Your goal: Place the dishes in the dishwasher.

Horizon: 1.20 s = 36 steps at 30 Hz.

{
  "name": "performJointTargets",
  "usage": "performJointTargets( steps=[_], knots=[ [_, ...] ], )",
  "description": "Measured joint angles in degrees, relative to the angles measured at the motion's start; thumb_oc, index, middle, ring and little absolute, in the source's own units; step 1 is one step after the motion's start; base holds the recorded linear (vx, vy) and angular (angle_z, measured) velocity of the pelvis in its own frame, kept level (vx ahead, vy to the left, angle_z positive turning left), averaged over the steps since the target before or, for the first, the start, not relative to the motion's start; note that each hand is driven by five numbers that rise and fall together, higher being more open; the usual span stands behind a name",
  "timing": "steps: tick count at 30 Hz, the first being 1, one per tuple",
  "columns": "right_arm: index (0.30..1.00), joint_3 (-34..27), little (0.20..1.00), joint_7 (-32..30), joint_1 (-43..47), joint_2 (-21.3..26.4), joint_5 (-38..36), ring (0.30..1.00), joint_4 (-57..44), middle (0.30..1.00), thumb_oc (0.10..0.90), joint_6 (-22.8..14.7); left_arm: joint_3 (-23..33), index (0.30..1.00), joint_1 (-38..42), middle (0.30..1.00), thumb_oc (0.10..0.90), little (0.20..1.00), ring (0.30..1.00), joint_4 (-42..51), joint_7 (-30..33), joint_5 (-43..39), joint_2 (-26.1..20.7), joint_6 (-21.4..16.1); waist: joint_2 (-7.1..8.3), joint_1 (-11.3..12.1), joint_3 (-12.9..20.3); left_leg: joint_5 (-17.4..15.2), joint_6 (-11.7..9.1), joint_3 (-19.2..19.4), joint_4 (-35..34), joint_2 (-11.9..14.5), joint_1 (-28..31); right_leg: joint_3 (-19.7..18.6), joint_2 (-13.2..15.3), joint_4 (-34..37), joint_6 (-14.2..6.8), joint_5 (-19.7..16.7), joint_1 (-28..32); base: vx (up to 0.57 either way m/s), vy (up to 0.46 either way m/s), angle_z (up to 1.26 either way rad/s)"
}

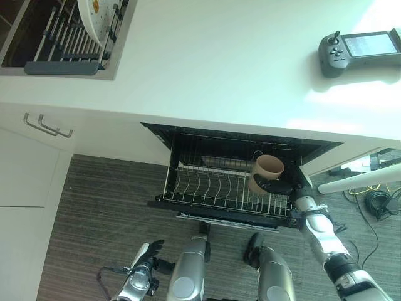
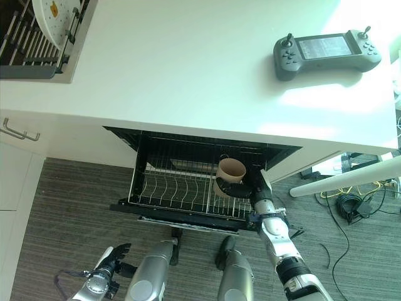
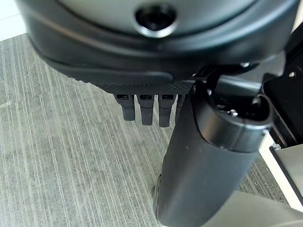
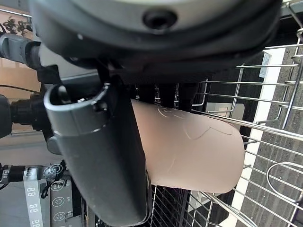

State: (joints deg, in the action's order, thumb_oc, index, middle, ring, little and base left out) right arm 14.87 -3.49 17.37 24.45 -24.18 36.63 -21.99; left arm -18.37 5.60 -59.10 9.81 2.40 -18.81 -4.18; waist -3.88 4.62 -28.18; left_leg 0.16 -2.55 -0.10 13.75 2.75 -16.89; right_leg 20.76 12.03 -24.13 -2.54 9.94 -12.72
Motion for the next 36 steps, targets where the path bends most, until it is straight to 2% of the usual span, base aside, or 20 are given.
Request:
performJointTargets(
  steps=[10,11,14,21,25,31,36],
  knots=[
    [0.300,-0.1,0.300,0.0,-0.4,-0.5,1.9,0.300,0.3,0.300,0.400,-0.4,-0.6,0.900,0.2,0.900,0.800,0.900,0.900,0.0,0.0,-2.1,0.0,0.0,0.22,-0.2,-0.2,0.5,0.0,0.1,-0.5,0.0,-0.1,-0.2,0.0,-0.3,0.2,-0.1,-0.6,0.00,0.000,0.00],
    [0.900,-0.2,0.900,0.7,-0.4,-0.6,1.9,0.900,0.3,0.900,0.800,-0.4,-0.6,0.900,0.2,0.900,0.800,0.900,0.900,0.0,0.1,-2.1,0.0,0.0,0.44,-0.5,-0.3,0.6,0.0,0.1,-0.6,0.0,-0.1,-0.2,0.0,-0.3,0.2,-0.1,-0.7,0.00,0.000,0.00],
    [0.900,-0.4,0.900,3.1,-0.2,-1.4,1.8,0.900,0.9,0.900,0.800,0.0,-0.6,0.900,0.2,0.900,0.800,0.900,0.900,0.0,0.1,-2.1,0.0,0.0,1.02,-1.2,-0.6,0.9,0.0,0.1,-0.9,0.0,0.0,-0.2,0.0,-0.4,0.3,-0.2,-0.7,0.00,0.000,0.00],
    [0.900,-1.3,0.900,6.2,-0.3,-1.5,1.4,0.900,1.3,0.900,0.800,0.5,-0.5,0.900,0.4,0.900,0.800,0.900,0.900,0.0,1.0,-2.1,0.0,0.1,1.04,-1.7,-0.6,1.0,0.3,0.2,-1.1,0.1,0.1,-0.3,0.0,-0.6,0.5,-0.3,-0.8,0.00,0.000,0.00],
    [0.900,-1.1,0.900,6.2,-1.8,-1.8,1.5,0.900,-0.4,0.900,0.800,1.2,-0.3,0.900,0.0,0.900,0.800,0.900,0.900,0.0,1.1,-2.1,0.0,0.1,1.44,-1.7,-0.4,1.0,0.3,1.4,-1.3,0.2,1.2,-1.5,0.0,-0.8,0.4,-0.4,-0.7,0.00,0.001,-0.12],
    [0.900,-1.2,0.900,5.3,-4.9,-2.0,4.0,0.900,-2.7,0.900,0.800,2.4,1.0,0.900,-0.1,0.900,0.800,0.900,0.900,-0.5,1.1,-2.1,0.2,0.1,1.91,-3.2,-0.1,1.0,0.3,2.9,-2.0,0.3,3.4,-3.1,0.0,-0.6,0.2,-0.6,0.2,-0.01,-0.002,-0.13],
    [0.900,-1.6,0.900,3.7,-6.7,-2.0,5.1,0.900,-2.8,0.900,0.800,3.2,2.2,0.900,-0.6,0.900,0.800,0.900,0.900,-1.0,1.1,-2.1,0.8,0.1,2.19,-3.5,1.8,1.0,0.3,3.0,-2.1,0.3,3.8,-3.1,0.0,-0.3,0.2,-0.7,0.6,0.00,-0.003,-0.01]
  ],
)
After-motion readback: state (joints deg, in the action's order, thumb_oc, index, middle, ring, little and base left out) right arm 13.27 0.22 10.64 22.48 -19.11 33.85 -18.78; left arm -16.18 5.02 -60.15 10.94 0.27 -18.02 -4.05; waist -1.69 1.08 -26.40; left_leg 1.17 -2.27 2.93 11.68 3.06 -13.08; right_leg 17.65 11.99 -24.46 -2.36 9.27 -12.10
